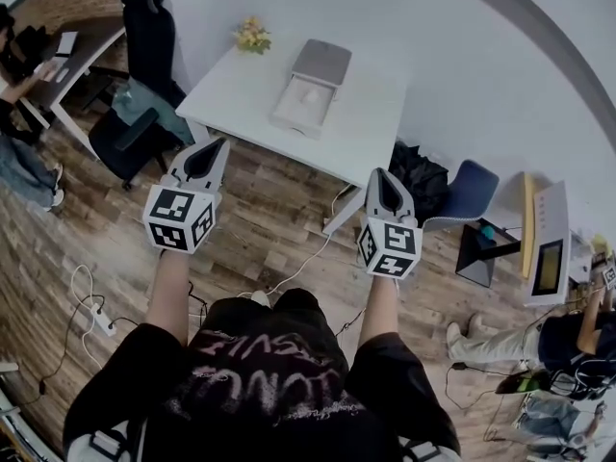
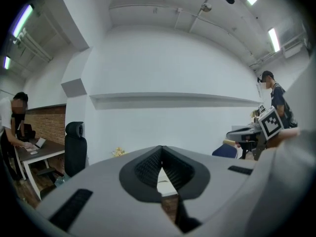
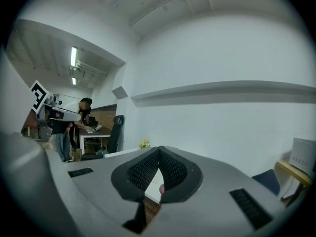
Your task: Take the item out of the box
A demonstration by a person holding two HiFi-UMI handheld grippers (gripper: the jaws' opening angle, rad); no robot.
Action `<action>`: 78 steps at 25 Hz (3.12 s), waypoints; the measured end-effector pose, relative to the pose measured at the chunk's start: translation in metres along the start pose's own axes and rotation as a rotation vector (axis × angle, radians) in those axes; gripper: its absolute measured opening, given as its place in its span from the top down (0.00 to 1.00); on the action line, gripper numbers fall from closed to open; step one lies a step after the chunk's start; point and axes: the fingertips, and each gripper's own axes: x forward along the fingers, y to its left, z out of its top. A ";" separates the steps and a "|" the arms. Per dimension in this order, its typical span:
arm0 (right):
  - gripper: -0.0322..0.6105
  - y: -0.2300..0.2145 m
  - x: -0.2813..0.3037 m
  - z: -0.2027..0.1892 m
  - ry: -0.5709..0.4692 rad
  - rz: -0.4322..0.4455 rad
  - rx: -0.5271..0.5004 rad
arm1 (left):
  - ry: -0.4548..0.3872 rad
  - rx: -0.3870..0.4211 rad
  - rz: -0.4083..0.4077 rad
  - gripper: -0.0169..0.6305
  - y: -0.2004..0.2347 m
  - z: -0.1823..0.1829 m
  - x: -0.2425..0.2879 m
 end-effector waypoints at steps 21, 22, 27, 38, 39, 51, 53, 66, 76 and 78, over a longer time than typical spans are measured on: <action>0.94 -0.028 0.089 0.004 -0.019 -0.016 0.005 | 0.017 0.052 -0.048 0.97 0.031 -0.001 0.092; 0.94 -0.030 0.095 0.005 -0.023 -0.015 0.005 | 0.022 0.056 -0.046 0.97 0.033 -0.002 0.099; 0.94 -0.042 0.129 0.002 -0.018 -0.006 0.021 | 0.048 0.072 -0.042 0.97 0.042 -0.009 0.130; 0.94 -0.075 0.203 -0.007 0.010 0.000 0.019 | 0.076 0.043 -0.043 0.97 0.064 -0.017 0.206; 0.94 -0.080 0.209 -0.008 0.013 0.000 0.019 | 0.079 0.040 -0.043 0.97 0.065 -0.018 0.213; 0.94 -0.137 0.293 -0.018 0.040 0.022 0.028 | 0.118 0.036 -0.046 0.97 0.068 -0.017 0.320; 0.94 -0.146 0.308 -0.017 0.040 0.030 0.029 | 0.125 0.038 -0.043 0.97 0.068 -0.016 0.337; 0.94 -0.165 0.362 -0.032 0.075 0.084 0.073 | 0.172 0.032 -0.017 0.97 0.075 -0.024 0.384; 0.94 -0.163 0.370 -0.035 0.088 0.057 0.100 | 0.197 0.036 -0.057 0.97 0.080 -0.031 0.400; 0.94 -0.164 0.372 -0.037 0.095 0.042 0.110 | 0.200 0.034 -0.076 0.97 0.081 -0.033 0.407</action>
